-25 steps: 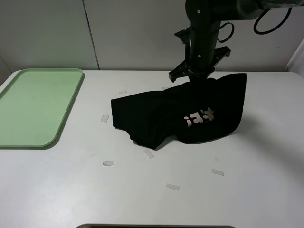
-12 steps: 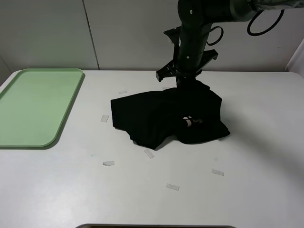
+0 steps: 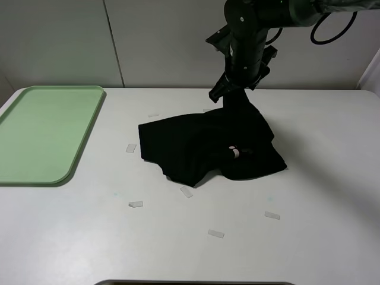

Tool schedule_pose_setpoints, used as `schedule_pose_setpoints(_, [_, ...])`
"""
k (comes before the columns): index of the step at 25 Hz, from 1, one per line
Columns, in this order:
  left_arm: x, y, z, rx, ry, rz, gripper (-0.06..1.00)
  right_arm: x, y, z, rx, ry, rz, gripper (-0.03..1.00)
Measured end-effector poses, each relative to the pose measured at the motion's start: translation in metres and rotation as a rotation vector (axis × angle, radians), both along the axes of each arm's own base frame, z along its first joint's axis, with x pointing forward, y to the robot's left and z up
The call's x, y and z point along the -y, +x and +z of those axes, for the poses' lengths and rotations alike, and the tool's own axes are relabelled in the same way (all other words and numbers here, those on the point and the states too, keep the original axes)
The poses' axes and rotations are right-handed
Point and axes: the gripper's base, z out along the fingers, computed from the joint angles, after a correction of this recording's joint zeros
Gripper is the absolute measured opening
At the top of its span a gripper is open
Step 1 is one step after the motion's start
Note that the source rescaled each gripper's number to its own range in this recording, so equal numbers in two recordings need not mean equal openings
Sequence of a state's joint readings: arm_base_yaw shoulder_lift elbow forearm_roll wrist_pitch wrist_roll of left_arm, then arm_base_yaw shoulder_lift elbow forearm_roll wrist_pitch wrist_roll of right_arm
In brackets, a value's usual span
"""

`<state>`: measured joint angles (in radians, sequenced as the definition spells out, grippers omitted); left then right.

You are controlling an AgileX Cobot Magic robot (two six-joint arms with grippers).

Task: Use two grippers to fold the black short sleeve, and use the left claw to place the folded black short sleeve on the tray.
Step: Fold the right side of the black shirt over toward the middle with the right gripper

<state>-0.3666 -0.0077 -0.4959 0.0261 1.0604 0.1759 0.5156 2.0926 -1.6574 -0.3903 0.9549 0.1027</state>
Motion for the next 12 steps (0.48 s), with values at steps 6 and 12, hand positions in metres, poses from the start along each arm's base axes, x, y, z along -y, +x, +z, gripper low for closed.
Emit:
schedule_pose_setpoints(6, [0.000, 0.000, 0.000, 0.000, 0.000, 0.000, 1.00, -0.008, -0.003, 0.000, -0.006, 0.020, 0.016, 0.67])
schedule_pose_setpoints(12, [0.000, 0.000, 0.000, 0.001, 0.000, 0.001, 1.00, -0.050, -0.025, -0.003, -0.094, 0.259, 0.009, 0.67])
